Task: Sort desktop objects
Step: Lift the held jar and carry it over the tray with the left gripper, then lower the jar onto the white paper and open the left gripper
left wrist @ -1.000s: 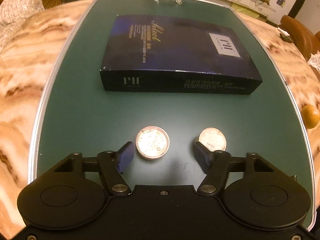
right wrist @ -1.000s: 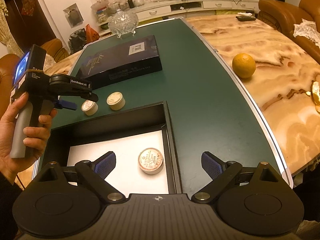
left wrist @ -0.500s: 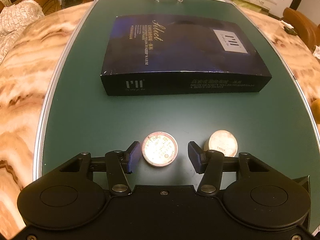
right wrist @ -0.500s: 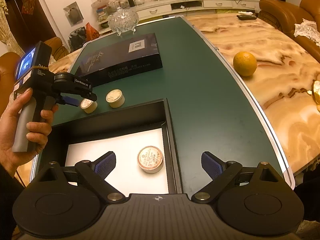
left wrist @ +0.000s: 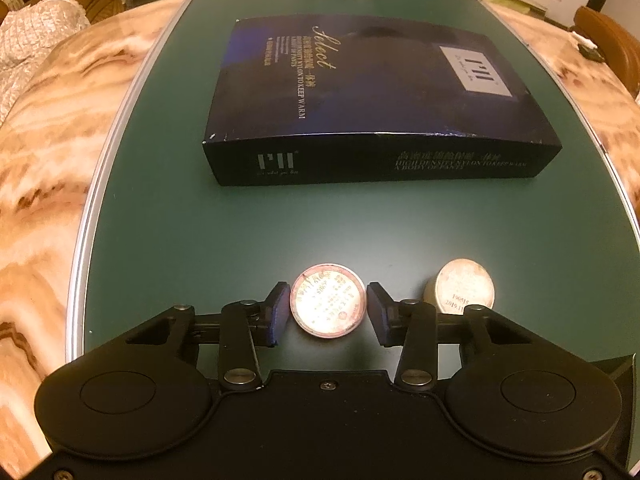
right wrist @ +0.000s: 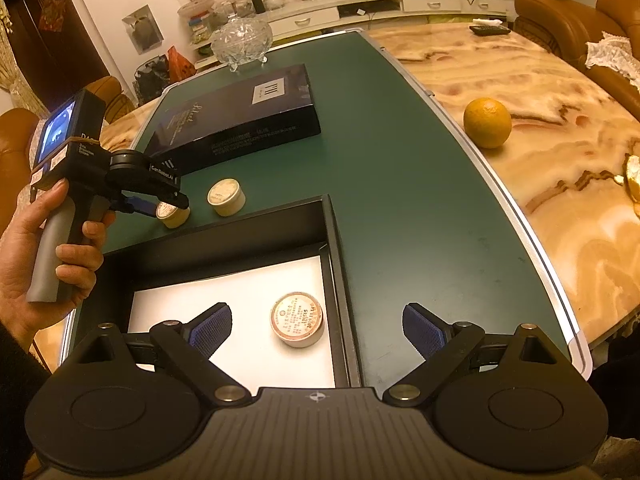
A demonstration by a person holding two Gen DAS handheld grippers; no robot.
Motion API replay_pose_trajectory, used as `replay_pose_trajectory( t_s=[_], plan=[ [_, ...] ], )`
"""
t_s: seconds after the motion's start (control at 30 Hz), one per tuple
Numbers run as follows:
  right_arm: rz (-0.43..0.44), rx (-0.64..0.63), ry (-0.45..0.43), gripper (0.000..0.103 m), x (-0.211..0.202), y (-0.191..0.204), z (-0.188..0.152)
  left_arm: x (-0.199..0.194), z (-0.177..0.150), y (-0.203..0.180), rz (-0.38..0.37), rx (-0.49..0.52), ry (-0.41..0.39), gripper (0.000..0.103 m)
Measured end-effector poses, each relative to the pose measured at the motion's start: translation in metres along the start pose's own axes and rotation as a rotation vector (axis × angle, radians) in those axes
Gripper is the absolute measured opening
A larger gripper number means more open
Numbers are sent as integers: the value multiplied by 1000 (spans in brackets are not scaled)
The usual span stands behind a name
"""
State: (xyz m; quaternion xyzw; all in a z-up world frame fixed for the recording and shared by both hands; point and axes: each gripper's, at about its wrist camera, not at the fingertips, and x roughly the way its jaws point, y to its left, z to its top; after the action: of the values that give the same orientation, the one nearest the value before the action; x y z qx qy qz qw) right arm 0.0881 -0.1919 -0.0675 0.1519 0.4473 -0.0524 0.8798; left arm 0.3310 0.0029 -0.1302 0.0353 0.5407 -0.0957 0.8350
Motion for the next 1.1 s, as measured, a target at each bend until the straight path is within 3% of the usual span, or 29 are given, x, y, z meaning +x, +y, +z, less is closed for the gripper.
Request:
replay_pose_trajectory(
  t_s=[0.33,0.73,0.9,1.1],
  plan=[
    [-6,13,-3,95,0,-3,0,-9,-4,3,-3,-10,-10,41],
    [-5,49,-29,95,-13,-7,1,-96,-36,6,-5,18,-57,41],
    [-10,62,-52,95,-25,-9,-1,-116,-71,1,-3,48,-8,41],
    [-8,73,-59,95,-34,-10,-4,-105,-109,-2,-6,51,71,41]
  ],
)
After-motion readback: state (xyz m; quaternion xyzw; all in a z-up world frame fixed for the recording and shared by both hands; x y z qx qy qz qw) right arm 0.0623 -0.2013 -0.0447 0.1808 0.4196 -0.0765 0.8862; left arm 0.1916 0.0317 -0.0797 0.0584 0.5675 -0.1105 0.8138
